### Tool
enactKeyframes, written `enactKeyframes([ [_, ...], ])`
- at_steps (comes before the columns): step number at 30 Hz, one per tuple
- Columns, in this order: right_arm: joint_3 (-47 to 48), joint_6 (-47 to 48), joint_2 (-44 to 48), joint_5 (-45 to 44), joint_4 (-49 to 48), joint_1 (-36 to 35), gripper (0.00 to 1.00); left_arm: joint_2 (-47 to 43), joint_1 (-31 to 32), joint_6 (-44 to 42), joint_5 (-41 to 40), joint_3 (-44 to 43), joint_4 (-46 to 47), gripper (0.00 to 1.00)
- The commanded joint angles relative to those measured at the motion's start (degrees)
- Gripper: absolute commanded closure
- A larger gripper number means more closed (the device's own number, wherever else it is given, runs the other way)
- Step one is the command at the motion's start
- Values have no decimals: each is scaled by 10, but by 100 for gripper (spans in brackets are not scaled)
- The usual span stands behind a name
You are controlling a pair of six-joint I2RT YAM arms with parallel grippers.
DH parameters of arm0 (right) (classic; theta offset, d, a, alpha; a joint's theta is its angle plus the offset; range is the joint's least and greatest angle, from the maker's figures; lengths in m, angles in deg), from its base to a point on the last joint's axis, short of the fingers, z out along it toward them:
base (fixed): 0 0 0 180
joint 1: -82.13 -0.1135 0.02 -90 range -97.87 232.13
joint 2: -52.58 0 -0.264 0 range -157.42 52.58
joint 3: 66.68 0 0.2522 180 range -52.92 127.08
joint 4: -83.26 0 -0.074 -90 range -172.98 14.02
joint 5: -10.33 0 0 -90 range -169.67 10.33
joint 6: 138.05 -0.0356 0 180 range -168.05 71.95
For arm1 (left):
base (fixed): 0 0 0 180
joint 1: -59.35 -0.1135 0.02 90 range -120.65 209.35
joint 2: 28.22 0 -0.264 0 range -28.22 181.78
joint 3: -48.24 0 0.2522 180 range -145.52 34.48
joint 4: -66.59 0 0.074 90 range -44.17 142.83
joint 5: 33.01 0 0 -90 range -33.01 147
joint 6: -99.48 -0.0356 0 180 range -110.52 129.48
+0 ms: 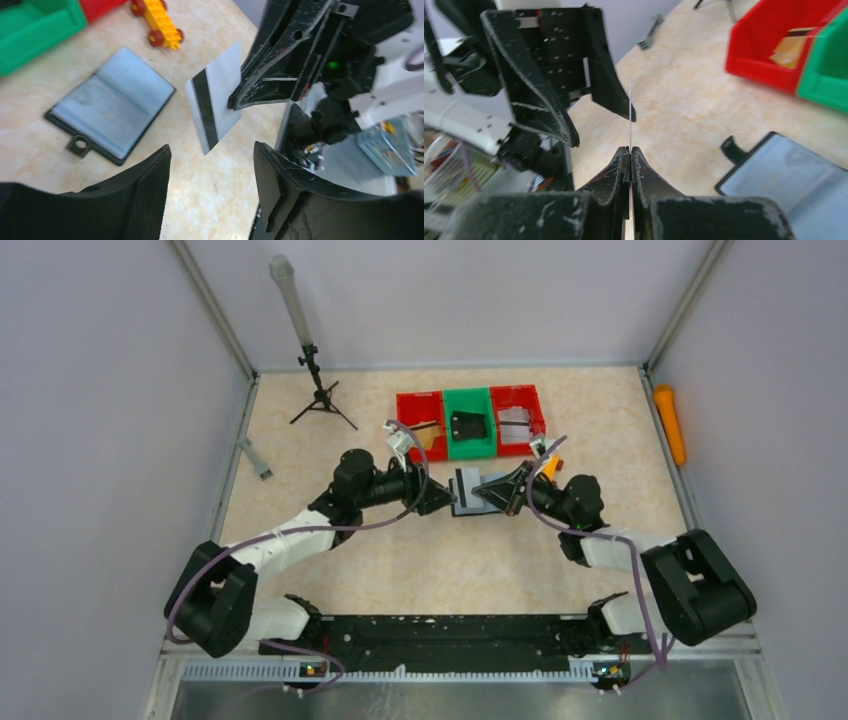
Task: Take the credit cards out of the card holder
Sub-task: Place the credit card in the storage box.
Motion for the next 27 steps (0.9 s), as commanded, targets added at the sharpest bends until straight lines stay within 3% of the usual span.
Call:
enactKeyframes([
  [1,38,142,88,-159,229,-5,100,-36,1,-39,-120,-12,-54,35],
  [6,56,206,138,-374,357,-5,100,-56,1,-52,-208,-12,-103,35],
  [9,86,190,138,-501,421,-5,100,-62,1,-52,-219,-9,-105,34],
  [13,123,62,111,-613,452,-5,100,-62,2,-45,-210,-10,-101,34],
  [17,216,-116,50,-727,572,-5,100,-66,1,-45,-209,-6,-99,34],
  [21,313,-227,-22,-773,660,-5,100,-72,1,-46,-211,-3,-97,34],
  [27,394,-310,-115,-816,656,-9,100,-80,2,-48,-217,1,-96,34],
])
